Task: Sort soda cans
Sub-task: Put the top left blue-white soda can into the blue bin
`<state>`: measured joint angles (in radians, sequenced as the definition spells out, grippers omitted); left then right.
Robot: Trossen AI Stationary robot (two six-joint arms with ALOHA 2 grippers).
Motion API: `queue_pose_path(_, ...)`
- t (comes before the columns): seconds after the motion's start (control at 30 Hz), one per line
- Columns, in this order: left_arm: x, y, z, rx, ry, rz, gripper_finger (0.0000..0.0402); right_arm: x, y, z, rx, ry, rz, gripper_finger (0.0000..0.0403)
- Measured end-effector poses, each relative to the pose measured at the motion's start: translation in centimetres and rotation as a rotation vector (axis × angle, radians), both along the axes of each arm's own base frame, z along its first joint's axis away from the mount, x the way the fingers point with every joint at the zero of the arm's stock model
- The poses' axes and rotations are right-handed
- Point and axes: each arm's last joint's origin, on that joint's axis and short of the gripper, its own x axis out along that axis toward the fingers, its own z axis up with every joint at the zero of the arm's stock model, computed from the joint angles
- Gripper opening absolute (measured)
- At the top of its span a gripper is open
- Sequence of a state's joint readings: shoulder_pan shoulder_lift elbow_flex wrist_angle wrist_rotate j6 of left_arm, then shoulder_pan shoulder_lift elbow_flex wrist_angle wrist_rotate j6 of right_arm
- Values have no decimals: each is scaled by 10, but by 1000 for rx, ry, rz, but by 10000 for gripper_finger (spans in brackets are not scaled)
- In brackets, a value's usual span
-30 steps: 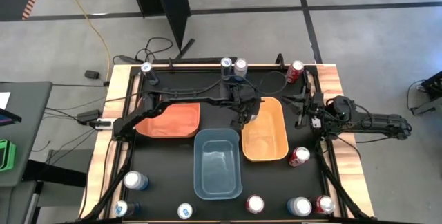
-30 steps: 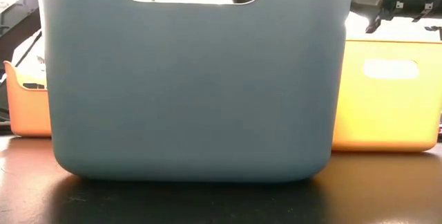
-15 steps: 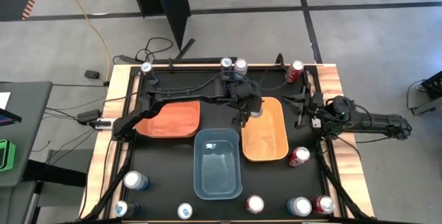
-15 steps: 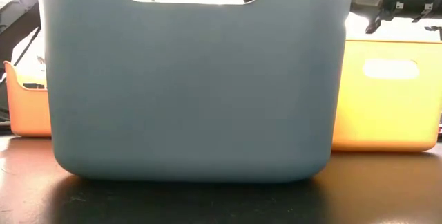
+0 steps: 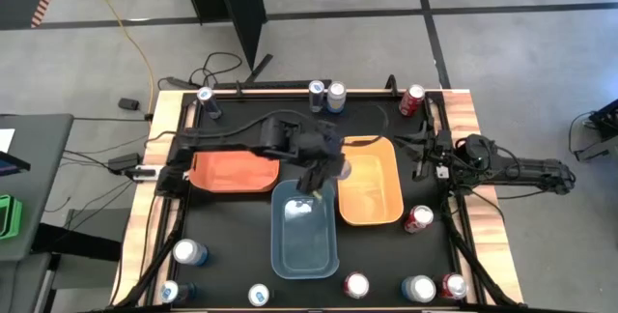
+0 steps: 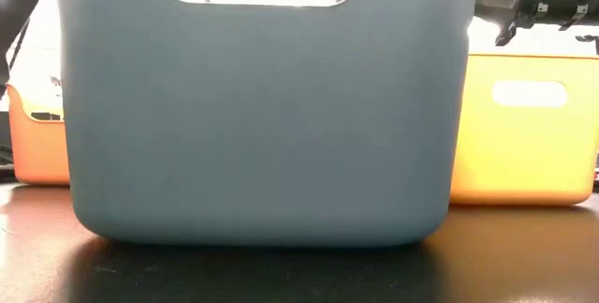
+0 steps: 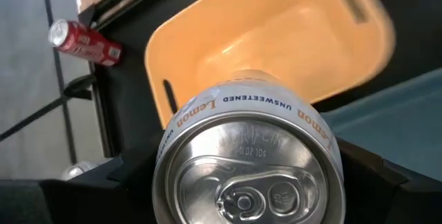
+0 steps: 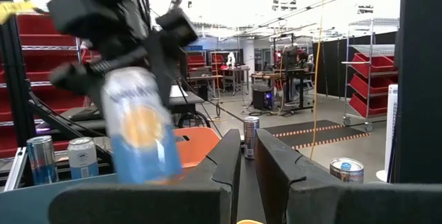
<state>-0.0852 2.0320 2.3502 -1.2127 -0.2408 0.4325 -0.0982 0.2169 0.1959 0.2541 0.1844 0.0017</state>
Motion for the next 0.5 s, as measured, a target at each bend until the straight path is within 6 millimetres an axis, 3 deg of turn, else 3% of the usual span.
queue_pose_path(0.33, -20, -42, -9, -70, 147, 24, 303, 0, 0, 0, 0, 0, 0, 62)
queue_pose_path(0.5, -16, -50, -32, -93, 211, 37, 303, 0, 0, 1, 3, -12, 1, 62)
